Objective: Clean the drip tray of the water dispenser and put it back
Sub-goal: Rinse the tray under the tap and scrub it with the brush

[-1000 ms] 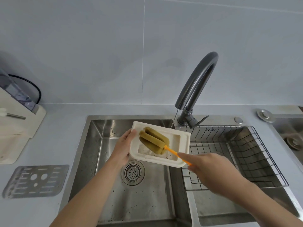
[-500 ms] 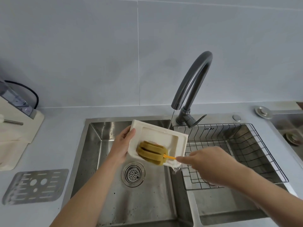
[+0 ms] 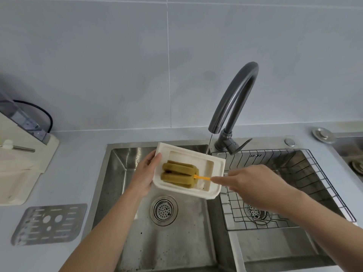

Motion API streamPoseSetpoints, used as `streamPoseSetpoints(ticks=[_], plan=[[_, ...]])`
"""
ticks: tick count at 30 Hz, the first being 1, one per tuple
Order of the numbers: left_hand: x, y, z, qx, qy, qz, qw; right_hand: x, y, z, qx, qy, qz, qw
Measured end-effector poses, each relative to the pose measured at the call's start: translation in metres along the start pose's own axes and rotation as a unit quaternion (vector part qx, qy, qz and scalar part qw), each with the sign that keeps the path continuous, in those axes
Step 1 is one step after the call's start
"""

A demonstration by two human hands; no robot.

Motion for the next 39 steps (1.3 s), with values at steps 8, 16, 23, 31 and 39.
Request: streamPoseSetpoints(ticks=[8,16,23,31,39], plan=[[0.014,0.000,-0.001,0.000,0.072,0.006,0.997,-0.009,0.000,0.001,0.027,-0.011,-0.016,0.999],[0.024,0.001,0.000,0.008,0.072,0.044,0.996,0.000,0.030,0.007,-0.016,0.046,0.003,0.999],[0.035,0.011,-0.001,-0.022,0.088,0.036,0.995,-0.012,0.043,0.005,-0.025,0.009,-0.054,0.998],[0.029,0.017,0.002,-0.073,0.106,0.009,0.992,-0.023,0.014,-0.010,-0.041,-0.039,-0.043,0.997],[0.020,0.014,0.001,-0.091,0.106,0.027,0.990,-0.024,0.019,-0.013,-0.052,-0.066,0.062,0.995]])
Point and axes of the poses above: each hand's wrist, its own z-axis towards the middle knuckle, its own x-axis out of the back of the hand, y = z × x, the point moved 4 cm from there along z, towards the middle knuckle, and after that the axes turned 2 degrees about x, right-handed, at the moved point
